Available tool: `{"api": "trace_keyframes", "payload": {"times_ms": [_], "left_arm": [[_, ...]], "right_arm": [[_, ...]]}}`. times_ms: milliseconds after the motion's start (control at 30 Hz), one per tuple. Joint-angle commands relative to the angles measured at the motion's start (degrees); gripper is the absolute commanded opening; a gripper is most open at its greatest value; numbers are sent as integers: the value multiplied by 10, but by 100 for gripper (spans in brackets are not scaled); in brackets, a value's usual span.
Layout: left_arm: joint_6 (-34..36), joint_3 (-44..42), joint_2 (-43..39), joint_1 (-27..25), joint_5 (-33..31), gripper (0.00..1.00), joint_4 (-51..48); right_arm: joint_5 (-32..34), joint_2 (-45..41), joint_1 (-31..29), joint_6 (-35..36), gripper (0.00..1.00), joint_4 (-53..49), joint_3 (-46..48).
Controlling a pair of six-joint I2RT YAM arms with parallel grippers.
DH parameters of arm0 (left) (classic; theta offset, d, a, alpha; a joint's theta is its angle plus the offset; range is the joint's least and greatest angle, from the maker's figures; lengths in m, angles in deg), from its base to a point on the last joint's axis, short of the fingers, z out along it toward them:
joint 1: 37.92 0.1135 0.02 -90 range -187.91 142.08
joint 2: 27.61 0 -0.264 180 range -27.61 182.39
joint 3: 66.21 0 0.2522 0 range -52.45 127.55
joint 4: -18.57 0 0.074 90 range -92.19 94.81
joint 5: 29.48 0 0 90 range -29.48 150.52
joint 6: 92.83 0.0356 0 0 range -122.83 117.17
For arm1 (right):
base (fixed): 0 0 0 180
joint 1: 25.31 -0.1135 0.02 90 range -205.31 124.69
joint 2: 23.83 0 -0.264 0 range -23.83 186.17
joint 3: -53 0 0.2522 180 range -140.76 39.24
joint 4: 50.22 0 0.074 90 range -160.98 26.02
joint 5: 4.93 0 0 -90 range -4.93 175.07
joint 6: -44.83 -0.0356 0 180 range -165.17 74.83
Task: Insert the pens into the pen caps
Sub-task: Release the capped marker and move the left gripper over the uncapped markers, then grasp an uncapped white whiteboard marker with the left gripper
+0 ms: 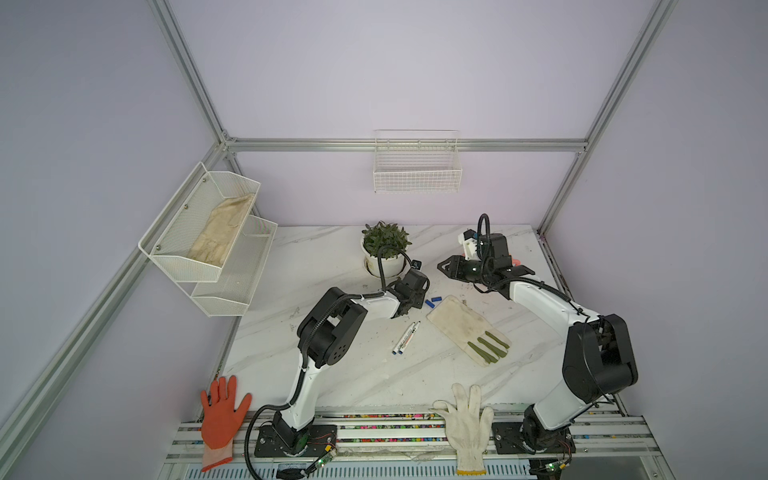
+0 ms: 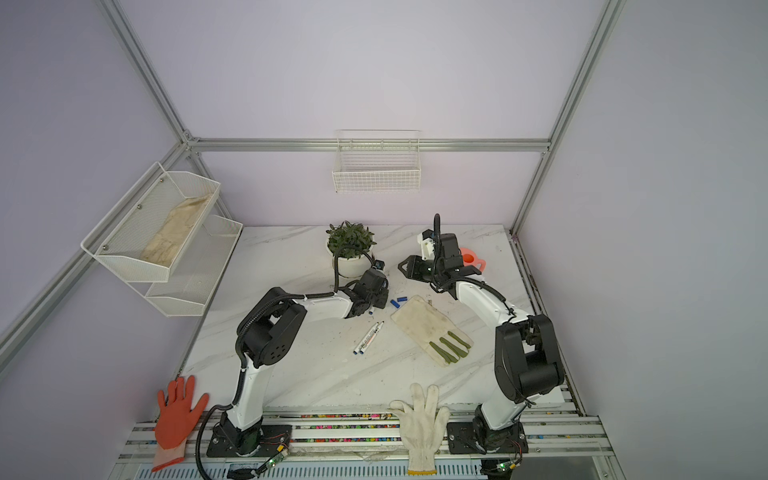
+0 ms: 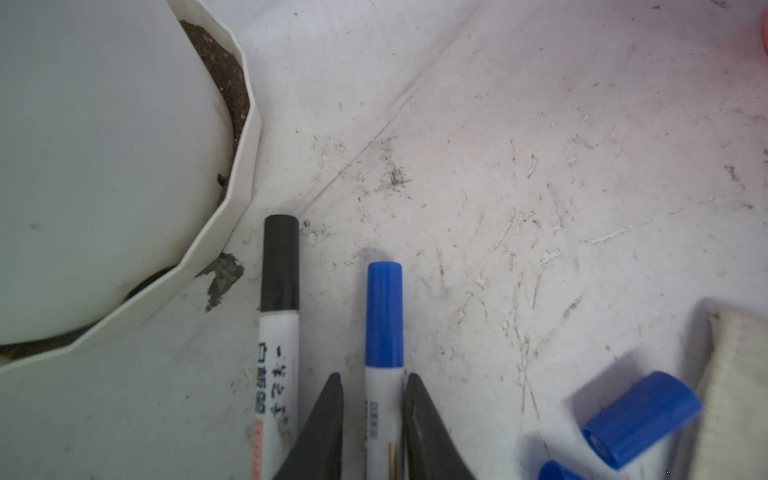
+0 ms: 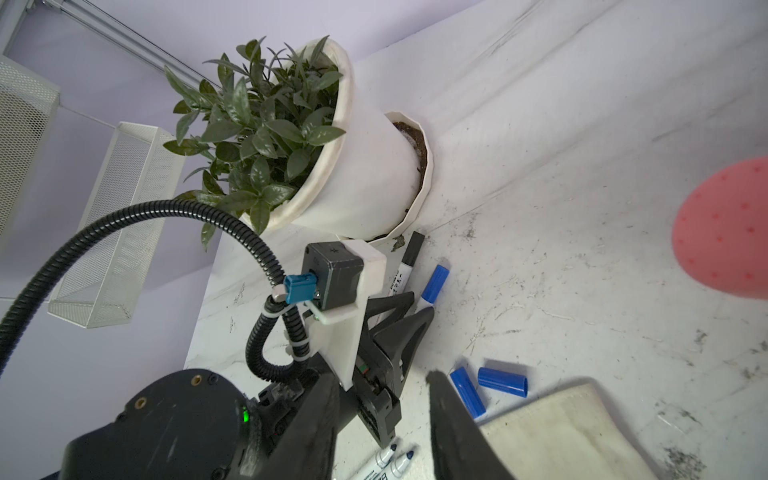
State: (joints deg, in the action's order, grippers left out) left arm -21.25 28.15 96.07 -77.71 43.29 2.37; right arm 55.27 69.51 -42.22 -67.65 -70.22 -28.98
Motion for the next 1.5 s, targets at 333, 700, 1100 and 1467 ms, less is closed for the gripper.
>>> {"api": "trace_keyframes", "payload": {"times_ms": [333,700,1100,1467], "left_arm": [[22,28,-98,0,-16,35,-10],[32,-204,-283,-13,128,37,-5],[49,-309,-335,-65,164,40,-46],[43,-307,-315,-85,87,38,-65]], "right_arm": [[8,-15,5,-2,38,-1,14],[7,-3,4,-1,38,-4,11],[3,-2,5,-1,37,-5,12],[3,-8,4,2,37,-10,10]]}}
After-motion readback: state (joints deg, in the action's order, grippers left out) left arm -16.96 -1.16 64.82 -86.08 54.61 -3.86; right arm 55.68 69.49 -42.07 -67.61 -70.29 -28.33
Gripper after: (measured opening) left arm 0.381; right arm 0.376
